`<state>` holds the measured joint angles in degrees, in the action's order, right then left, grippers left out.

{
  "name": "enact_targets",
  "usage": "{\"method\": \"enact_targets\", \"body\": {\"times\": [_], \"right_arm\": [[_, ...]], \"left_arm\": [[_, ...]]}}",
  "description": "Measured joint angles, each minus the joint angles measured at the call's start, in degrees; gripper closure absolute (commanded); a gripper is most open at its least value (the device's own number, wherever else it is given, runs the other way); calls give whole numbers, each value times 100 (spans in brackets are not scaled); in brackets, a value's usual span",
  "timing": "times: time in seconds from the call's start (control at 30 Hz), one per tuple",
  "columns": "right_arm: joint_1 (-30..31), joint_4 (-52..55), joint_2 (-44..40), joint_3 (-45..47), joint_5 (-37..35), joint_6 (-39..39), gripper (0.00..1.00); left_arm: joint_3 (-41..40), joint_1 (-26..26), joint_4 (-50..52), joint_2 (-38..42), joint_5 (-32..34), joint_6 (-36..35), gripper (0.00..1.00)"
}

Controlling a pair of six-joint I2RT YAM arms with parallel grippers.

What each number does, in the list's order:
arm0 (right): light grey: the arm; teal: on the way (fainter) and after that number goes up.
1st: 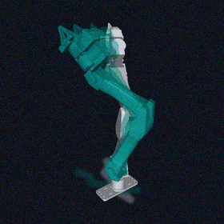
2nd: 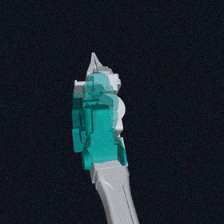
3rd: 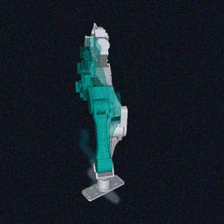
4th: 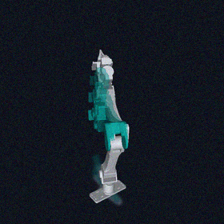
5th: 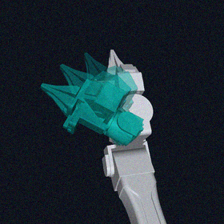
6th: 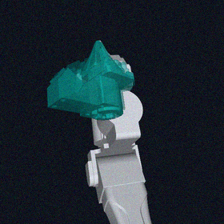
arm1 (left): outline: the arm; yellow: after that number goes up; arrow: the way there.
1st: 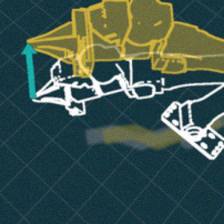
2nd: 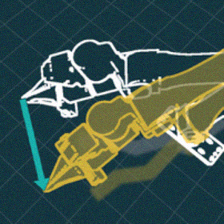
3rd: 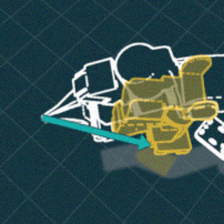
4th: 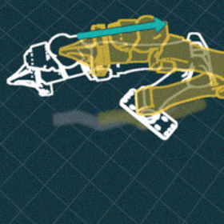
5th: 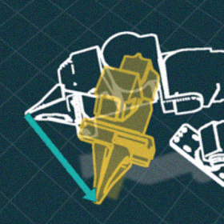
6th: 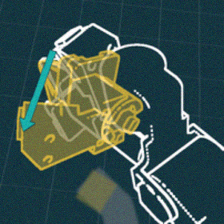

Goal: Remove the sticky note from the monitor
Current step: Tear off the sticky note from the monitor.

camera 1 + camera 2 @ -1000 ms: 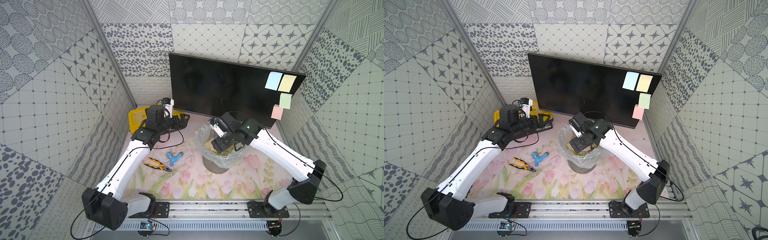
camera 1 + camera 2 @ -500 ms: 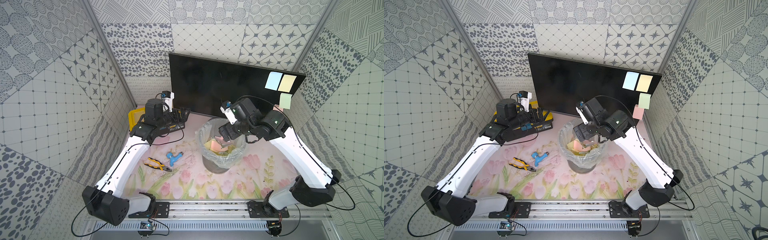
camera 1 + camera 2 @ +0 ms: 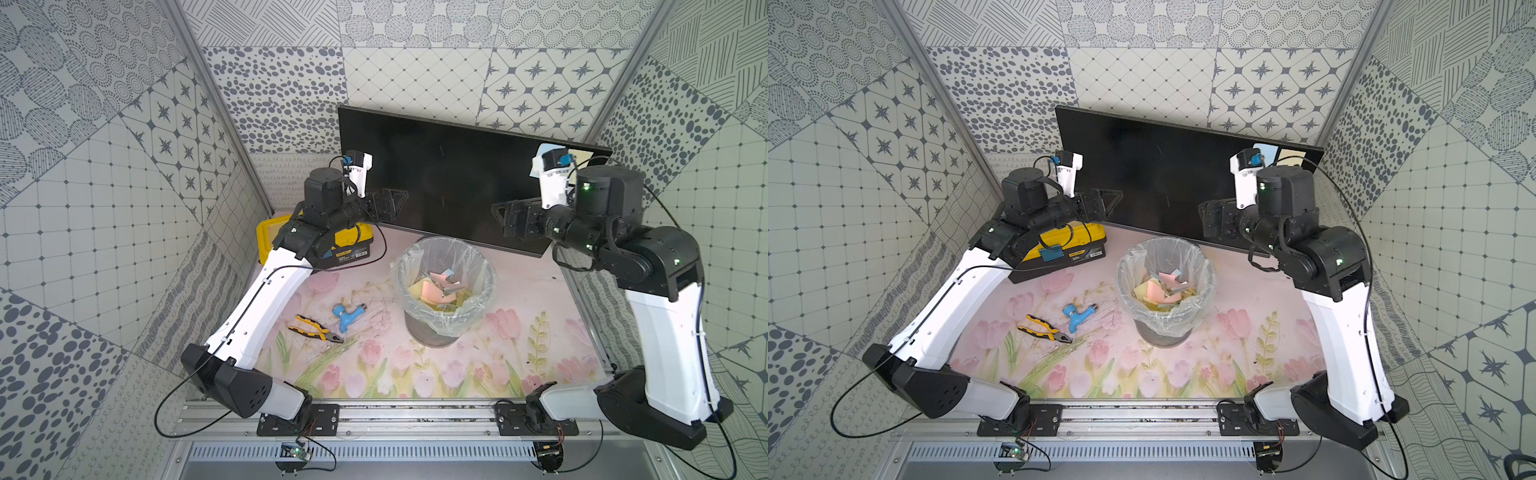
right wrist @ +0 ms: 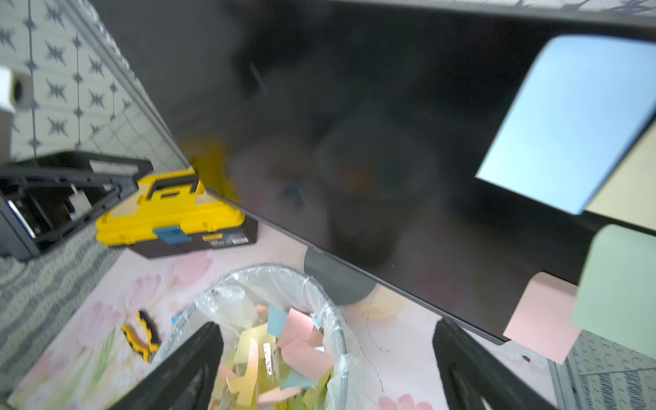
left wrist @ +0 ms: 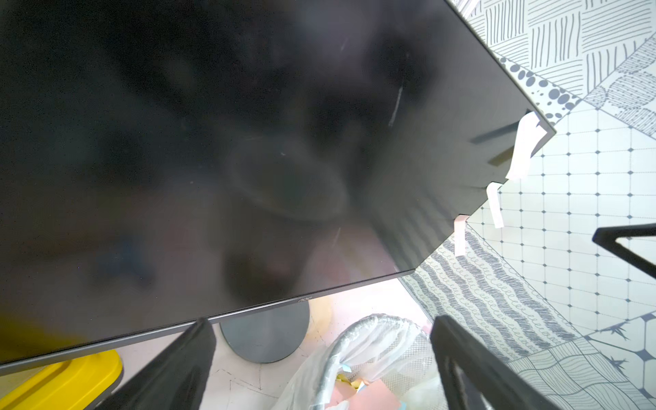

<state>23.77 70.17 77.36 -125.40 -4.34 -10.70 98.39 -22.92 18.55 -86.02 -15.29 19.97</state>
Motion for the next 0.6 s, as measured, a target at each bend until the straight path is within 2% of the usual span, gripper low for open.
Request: {"method": "enact_targets", "body": {"times": [0.2,0.3,0.43,0.6], "right_arm": [[-1427,-1198,-750,1032,1375,-789,3],[-2094,-1676,-809,1198,2092,-1246,4],[-2997,-2127,-623,1196,3112,-1853,11],[-3853,-2463,-216,1198,4179,-2516,25]], "left_arm": [[485,-358,-35,-638,-166,177,1],[761,-485,-31,-977,-254,247,1],[992,-586,-20,-1314,-365,398,0],[1108,-623,7,-1569,-468,535,0]]}}
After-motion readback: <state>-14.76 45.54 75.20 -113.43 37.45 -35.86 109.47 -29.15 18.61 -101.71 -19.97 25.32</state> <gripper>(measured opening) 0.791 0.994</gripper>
